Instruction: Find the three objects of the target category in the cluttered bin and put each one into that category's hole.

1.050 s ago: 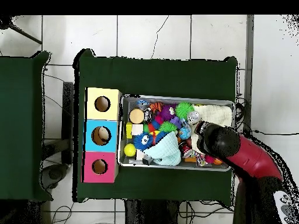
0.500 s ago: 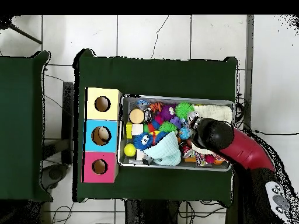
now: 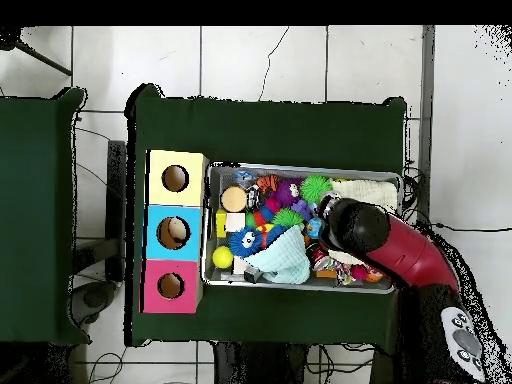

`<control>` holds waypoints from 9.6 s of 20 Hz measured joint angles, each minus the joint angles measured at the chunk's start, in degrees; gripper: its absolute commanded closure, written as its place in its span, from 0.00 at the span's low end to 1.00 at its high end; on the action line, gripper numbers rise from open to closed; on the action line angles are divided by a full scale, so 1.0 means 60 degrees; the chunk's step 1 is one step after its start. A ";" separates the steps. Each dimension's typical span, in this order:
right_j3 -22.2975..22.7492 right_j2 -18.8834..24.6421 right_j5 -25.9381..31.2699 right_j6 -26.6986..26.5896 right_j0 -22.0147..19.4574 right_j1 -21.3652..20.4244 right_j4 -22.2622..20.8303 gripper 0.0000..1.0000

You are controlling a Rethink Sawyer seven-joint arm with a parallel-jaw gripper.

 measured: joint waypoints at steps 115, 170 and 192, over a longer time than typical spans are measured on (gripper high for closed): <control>-0.0003 -0.2058 -0.4124 0.1132 0.3796 0.1448 0.3544 0.00; 0.2384 0.0044 -0.6260 0.1144 0.1543 0.0712 0.1207 0.00; 0.3432 0.1075 -0.6269 0.1144 -0.0527 0.0304 -0.0891 0.00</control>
